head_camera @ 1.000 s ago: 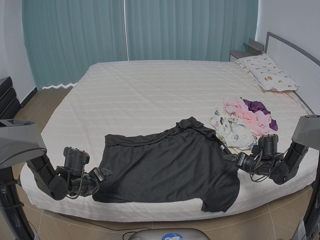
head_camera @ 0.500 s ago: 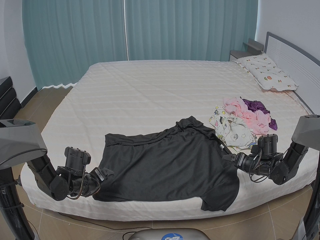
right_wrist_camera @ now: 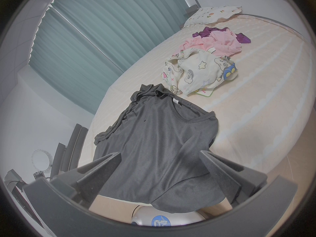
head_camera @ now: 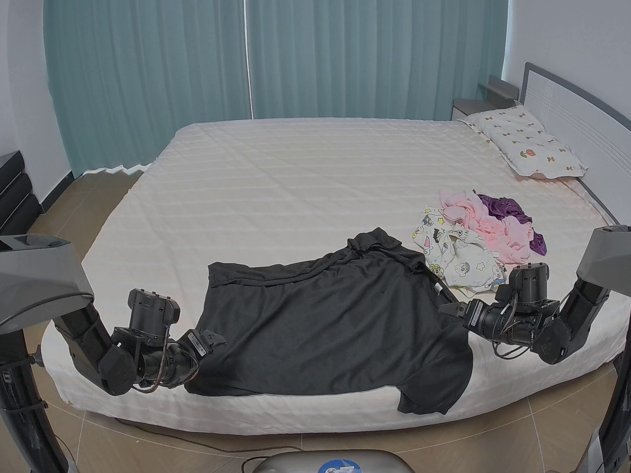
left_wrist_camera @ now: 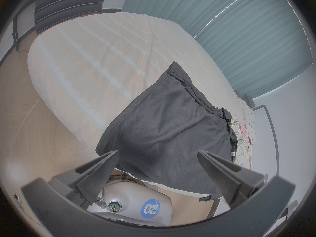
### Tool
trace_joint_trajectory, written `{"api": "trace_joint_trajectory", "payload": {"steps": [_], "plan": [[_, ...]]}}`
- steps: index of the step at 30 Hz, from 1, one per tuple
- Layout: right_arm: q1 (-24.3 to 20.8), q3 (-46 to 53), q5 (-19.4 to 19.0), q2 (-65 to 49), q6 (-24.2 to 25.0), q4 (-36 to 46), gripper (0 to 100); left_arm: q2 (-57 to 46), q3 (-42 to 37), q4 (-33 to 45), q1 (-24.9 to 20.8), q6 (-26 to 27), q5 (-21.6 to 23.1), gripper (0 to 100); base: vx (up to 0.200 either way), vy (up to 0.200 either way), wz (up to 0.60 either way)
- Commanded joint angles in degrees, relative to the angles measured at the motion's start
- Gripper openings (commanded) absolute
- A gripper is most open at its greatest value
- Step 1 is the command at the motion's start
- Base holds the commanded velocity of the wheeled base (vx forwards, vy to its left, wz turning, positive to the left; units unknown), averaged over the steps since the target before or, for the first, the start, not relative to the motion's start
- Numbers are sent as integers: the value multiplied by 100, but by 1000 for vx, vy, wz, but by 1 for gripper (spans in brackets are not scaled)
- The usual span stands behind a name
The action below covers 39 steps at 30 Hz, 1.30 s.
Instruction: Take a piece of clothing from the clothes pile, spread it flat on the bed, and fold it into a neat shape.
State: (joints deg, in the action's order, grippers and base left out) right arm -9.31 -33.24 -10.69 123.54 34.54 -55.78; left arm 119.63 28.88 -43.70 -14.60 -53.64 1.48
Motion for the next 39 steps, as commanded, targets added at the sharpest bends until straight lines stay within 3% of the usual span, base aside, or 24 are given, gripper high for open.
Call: {"api": "trace_joint_trajectory", "payload": {"steps": [1, 17, 33, 39], "plan": [[0, 2, -3, -5, 1, -3, 100, 17, -5, 2, -7, -6, 2, 100, 0, 0, 0], [-115, -24, 14, -23, -8, 6, 100, 26, 188, 11, -16, -147, 11, 100, 0, 0, 0], [-194, -270, 23, -67, 18, 85, 100, 43, 206, 2, -7, -121, 11, 100, 200, 0, 0], [-431, -736, 41, 197, 387, 243, 100, 26, 162, 2, -7, -129, 11, 100, 67, 0, 0]]}}
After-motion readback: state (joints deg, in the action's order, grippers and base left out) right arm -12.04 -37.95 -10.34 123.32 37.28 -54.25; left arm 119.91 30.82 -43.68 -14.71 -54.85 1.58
